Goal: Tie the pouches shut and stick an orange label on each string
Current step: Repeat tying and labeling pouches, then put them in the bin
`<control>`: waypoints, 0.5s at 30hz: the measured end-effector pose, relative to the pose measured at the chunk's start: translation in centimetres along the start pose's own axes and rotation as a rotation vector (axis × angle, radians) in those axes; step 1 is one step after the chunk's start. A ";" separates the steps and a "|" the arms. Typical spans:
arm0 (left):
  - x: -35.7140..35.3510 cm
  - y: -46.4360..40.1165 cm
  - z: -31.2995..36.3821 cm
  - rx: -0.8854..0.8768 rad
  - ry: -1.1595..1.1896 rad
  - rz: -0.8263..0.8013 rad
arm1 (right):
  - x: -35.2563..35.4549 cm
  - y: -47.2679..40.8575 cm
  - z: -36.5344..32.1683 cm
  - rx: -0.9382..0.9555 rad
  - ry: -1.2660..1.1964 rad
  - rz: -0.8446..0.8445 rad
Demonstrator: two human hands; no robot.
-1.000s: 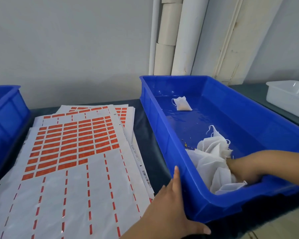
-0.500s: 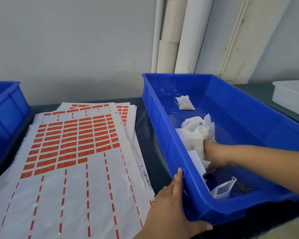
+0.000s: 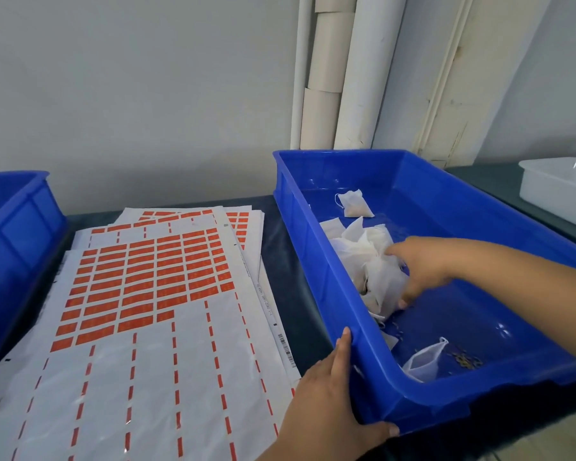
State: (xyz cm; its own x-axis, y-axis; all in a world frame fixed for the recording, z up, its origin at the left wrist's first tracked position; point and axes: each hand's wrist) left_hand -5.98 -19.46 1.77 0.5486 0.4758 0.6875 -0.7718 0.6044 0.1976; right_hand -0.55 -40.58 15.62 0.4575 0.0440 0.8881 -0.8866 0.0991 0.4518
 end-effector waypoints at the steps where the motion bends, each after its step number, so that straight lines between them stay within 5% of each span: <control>1: 0.0 -0.1 0.0 0.002 0.001 -0.003 | 0.3 0.9 -0.2 0.034 -0.001 0.033; 6: 0.1 -0.1 0.3 0.006 -0.004 -0.047 | -0.8 3.4 -2.8 0.281 -0.150 -0.095; 11: 1.3 1.1 0.4 -0.005 0.030 -0.065 | -1.8 2.1 -3.7 0.243 -0.025 0.099; 15: 3.6 2.4 -0.1 -0.008 0.045 0.041 | 0.8 3.2 -2.3 0.153 -0.226 0.245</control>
State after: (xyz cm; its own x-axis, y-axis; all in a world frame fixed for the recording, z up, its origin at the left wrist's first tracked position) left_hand -5.80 -16.19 4.66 0.5302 0.5283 0.6631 -0.7915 0.5889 0.1637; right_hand -2.87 -37.98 17.61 0.2185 -0.1742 0.9602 -0.9758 -0.0380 0.2152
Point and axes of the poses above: each hand's wrist, its own y-axis away from the middle knuckle, its own x-axis out of the back of the hand, z = x × y, and after that the axes turned 9 degrees about x, right-handed
